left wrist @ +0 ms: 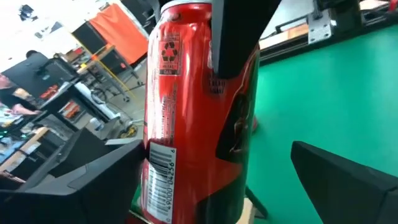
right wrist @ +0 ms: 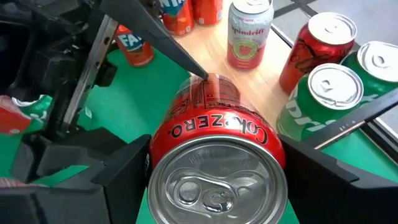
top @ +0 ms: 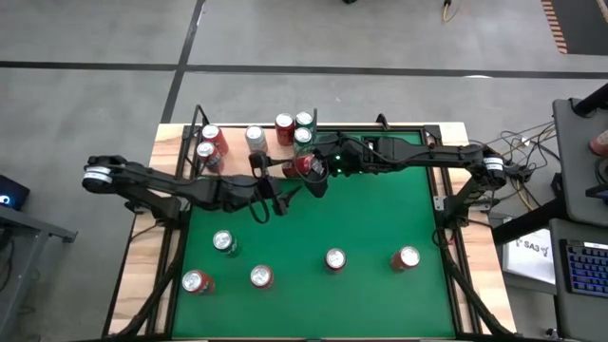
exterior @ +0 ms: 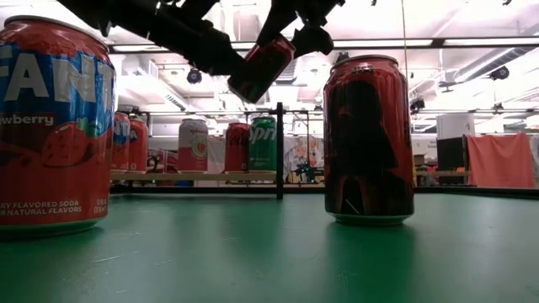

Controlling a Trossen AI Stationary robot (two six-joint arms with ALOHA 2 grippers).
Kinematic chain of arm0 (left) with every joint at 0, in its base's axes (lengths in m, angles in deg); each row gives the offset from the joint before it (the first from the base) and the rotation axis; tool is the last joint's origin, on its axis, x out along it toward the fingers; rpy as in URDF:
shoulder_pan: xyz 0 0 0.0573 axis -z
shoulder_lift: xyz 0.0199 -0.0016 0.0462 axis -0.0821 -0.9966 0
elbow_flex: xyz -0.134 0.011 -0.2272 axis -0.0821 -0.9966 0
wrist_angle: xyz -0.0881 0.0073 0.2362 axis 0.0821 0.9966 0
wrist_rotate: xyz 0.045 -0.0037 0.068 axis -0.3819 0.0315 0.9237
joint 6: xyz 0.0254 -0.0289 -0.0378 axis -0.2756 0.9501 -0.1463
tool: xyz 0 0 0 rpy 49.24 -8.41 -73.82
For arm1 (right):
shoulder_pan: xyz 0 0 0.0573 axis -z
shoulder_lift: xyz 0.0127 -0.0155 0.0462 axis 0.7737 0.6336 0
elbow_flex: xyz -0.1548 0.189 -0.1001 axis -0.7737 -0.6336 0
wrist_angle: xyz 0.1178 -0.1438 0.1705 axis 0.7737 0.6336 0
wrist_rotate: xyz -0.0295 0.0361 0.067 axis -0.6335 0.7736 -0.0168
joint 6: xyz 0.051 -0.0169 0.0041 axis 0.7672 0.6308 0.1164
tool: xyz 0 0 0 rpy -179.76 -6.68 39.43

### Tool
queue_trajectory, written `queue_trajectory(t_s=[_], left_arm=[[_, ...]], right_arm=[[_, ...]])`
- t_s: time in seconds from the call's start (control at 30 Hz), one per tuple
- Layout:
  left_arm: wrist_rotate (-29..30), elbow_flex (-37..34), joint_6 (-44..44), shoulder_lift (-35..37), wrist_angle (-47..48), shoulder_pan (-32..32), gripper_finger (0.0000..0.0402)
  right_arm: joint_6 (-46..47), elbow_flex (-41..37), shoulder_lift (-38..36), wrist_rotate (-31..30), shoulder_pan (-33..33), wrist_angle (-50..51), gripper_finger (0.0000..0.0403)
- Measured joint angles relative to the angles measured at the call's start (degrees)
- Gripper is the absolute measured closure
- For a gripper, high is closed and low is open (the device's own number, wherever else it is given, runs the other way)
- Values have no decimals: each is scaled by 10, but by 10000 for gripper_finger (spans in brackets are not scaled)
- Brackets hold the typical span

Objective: Place canned beverage on shelf
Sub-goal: Put the red-black soda can on the shelf aligned with the other red-black soda can

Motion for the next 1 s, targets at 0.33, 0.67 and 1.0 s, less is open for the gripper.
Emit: queue_trajectory(t_s=[0.33, 0.67, 1.0], left_arm=[[100, 59, -27, -86, 2, 0, 15], [131, 89, -32, -125, 3, 1, 108], [103, 80, -28, -90, 18, 5, 127]], right_arm=[[30, 0, 3, 25, 0, -20, 108], [33, 0, 23, 45, 0, -20, 108], [17, 0, 19, 47, 0, -45, 75]])
